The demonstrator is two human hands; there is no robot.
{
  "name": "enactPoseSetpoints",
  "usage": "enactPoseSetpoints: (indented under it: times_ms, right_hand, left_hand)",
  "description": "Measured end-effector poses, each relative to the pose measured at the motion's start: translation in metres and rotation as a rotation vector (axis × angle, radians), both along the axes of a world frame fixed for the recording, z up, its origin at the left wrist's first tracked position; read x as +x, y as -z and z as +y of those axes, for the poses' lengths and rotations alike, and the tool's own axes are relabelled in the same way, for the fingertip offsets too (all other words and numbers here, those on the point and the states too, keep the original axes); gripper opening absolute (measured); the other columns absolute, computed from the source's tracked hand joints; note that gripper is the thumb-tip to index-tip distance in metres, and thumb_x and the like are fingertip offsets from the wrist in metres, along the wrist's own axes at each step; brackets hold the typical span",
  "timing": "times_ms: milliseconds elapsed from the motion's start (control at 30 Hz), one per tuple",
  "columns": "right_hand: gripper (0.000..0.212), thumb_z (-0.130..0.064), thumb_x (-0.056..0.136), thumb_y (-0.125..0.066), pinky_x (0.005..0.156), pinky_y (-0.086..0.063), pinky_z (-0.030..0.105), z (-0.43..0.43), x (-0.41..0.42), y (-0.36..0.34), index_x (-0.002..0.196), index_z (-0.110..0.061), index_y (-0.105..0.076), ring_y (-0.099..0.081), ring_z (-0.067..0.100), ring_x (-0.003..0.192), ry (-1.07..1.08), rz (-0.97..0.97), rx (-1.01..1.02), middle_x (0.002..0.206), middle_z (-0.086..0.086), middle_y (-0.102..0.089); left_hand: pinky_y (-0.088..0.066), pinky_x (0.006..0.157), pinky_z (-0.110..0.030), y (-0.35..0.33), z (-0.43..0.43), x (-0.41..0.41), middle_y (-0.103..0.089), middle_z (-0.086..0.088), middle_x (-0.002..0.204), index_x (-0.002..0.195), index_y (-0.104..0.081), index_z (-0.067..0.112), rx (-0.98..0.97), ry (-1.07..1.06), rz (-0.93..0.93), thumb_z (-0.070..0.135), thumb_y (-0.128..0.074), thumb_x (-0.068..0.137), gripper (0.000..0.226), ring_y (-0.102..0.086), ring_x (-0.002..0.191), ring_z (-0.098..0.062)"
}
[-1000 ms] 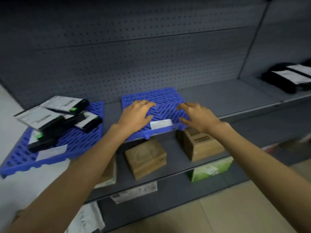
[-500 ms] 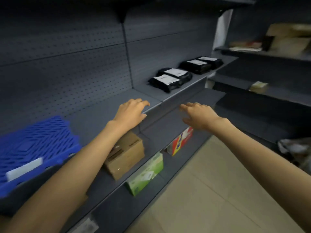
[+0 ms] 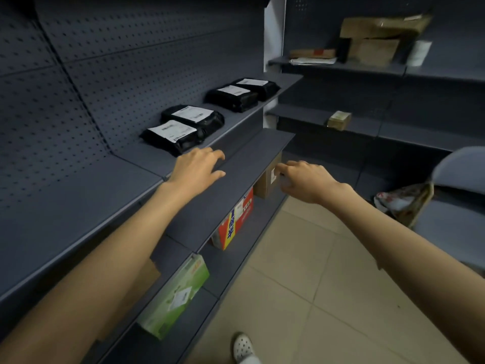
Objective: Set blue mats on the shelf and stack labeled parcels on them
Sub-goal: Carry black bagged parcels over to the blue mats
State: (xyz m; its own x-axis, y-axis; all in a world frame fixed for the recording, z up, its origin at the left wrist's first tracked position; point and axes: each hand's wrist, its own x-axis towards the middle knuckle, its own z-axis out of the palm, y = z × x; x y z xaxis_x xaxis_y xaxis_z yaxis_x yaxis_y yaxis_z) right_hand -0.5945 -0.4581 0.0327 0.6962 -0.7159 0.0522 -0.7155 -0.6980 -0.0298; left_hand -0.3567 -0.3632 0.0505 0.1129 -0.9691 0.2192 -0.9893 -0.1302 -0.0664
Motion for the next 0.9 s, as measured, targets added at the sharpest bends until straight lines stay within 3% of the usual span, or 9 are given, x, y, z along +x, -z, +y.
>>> enactPoseSetpoints:
  times_ms: [267, 433, 567, 667, 800, 900]
  right_hand:
    - [0.044, -0.034, 0.096, -0.052, 0.083, -0.047, 0.041, -0.151, 0.078, -0.010, 0.137, -0.024, -0.044, -0.055, 0.029, 0.119, -0.097, -0.004, -0.054, 0.135, 0.005, -0.054]
    - [0.044, -0.032, 0.097, -0.052, 0.074, -0.042, 0.036, -0.238, 0.151, -0.023, 0.139, -0.023, -0.043, -0.055, 0.032, 0.117, -0.241, -0.033, -0.088, 0.136, 0.008, -0.052]
    - [0.042, -0.032, 0.098, -0.050, 0.078, -0.045, 0.040, -0.274, 0.199, -0.008, 0.138, -0.022, -0.043, -0.057, 0.034, 0.112, -0.362, -0.040, -0.033, 0.133, 0.010, -0.053]
    - [0.043, -0.032, 0.099, -0.049, 0.087, -0.047, 0.047, -0.296, 0.248, 0.002, 0.139, -0.020, -0.040, -0.048, 0.036, 0.122, -0.422, -0.088, 0.036, 0.137, 0.010, -0.048]
    - [0.058, -0.041, 0.100, -0.046, 0.106, -0.038, 0.050, -0.306, 0.318, 0.023, 0.149, -0.017, -0.029, -0.029, 0.035, 0.139, -0.522, -0.197, 0.124, 0.154, 0.009, -0.031]
    - [0.073, -0.057, 0.099, -0.034, 0.119, -0.014, 0.055, -0.306, 0.354, 0.045, 0.157, -0.021, -0.009, -0.008, 0.038, 0.148, -0.553, -0.093, 0.160, 0.163, 0.011, -0.009]
  left_hand:
    - [-0.051, 0.076, -0.041, -0.005, -0.123, 0.073, -0.061, -0.006, 0.125, 0.132, -0.055, 0.021, -0.039, -0.115, -0.003, 0.038, -0.058, 0.095, 0.041, -0.056, 0.113, -0.030]
    - [-0.048, 0.072, -0.039, 0.002, -0.187, 0.121, -0.063, -0.004, 0.126, 0.129, -0.058, 0.023, -0.063, -0.241, -0.007, 0.024, -0.054, 0.092, 0.037, -0.057, 0.111, -0.030]
    - [-0.050, 0.078, -0.042, 0.020, -0.209, 0.145, -0.062, -0.006, 0.125, 0.131, -0.058, 0.020, -0.014, -0.392, 0.039, 0.025, -0.051, 0.091, 0.040, -0.057, 0.111, -0.031]
    - [-0.049, 0.085, -0.044, 0.033, -0.217, 0.167, -0.057, -0.007, 0.133, 0.137, -0.051, 0.021, -0.005, -0.553, 0.060, 0.034, -0.047, 0.096, 0.043, -0.052, 0.118, -0.034]
    - [-0.051, 0.090, -0.048, 0.052, -0.219, 0.182, -0.052, -0.005, 0.141, 0.137, -0.049, 0.022, -0.018, -0.760, 0.185, 0.049, -0.042, 0.099, 0.047, -0.050, 0.123, -0.035]
    - [-0.050, 0.093, -0.051, 0.058, -0.226, 0.178, -0.046, 0.000, 0.148, 0.138, -0.049, 0.023, -0.043, -0.898, 0.218, 0.054, -0.042, 0.098, 0.052, -0.045, 0.130, -0.031]
